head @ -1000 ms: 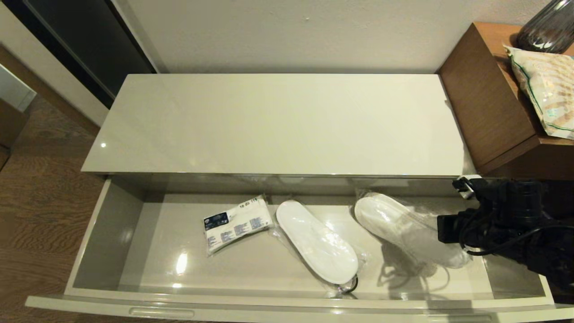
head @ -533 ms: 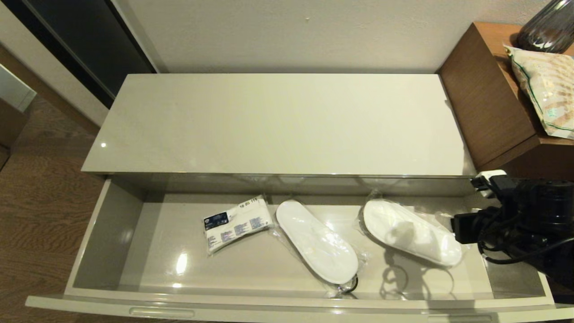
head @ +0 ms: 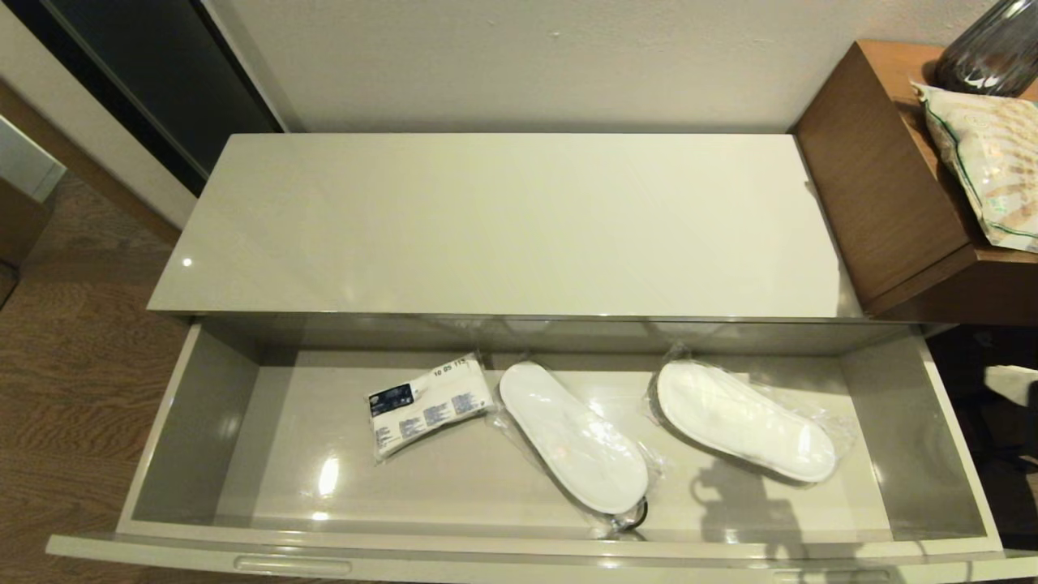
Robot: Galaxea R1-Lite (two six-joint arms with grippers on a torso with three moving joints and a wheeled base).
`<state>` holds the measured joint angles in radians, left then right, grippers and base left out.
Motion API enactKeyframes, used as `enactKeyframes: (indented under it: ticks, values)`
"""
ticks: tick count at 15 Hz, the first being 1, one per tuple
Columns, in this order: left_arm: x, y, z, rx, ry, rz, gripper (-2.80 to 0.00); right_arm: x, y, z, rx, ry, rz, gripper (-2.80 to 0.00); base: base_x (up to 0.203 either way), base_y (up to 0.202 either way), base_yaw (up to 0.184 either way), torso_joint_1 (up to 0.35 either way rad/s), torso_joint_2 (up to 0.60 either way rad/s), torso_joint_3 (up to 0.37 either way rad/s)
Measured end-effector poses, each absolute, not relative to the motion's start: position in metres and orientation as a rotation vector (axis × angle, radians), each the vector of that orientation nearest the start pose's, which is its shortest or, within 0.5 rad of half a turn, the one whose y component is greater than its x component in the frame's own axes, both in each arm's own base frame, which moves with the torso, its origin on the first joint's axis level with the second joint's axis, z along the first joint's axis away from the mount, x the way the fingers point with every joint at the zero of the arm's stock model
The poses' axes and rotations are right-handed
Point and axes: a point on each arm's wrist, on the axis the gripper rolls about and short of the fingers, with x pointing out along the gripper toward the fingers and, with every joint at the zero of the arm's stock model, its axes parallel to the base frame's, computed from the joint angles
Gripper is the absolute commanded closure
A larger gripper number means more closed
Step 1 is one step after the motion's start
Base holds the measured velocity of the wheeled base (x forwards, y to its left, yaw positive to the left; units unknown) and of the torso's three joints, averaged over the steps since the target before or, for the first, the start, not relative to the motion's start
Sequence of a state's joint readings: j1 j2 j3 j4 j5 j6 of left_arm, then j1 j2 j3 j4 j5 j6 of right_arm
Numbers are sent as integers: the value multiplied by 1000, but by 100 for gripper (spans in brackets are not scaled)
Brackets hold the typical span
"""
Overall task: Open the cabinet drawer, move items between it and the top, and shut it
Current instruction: Close the drawer
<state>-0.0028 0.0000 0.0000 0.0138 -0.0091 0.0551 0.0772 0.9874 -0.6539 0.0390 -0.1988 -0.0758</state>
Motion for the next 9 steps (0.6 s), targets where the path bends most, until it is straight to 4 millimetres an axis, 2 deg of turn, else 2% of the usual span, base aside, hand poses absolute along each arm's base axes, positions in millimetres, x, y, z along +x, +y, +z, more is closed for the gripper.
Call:
enactKeyframes:
  ticks: [2, 3, 5, 7, 9]
  values:
    - [-23, 0, 74, 55, 13, -13, 0, 63, 0, 235, -85, 424, -128, 0, 0, 0, 0, 0, 0, 0]
    - [-23, 0, 74, 55, 13, -12, 0, 38, -2, 229, -56, 482, -140, 0, 0, 0, 0, 0, 0, 0]
    - [-23, 0, 74, 55, 13, -12, 0, -1, -5, 196, 30, 667, -174, 0, 0, 0, 0, 0, 0, 0]
    - [-23, 0, 74, 55, 13, -12, 0, -16, -4, 169, 122, 802, -153, 0, 0, 0, 0, 0, 0, 0]
    - [-23, 0, 74, 54, 13, -13, 0, -18, -2, 150, 179, 884, -85, 0, 0, 0, 0, 0, 0, 0]
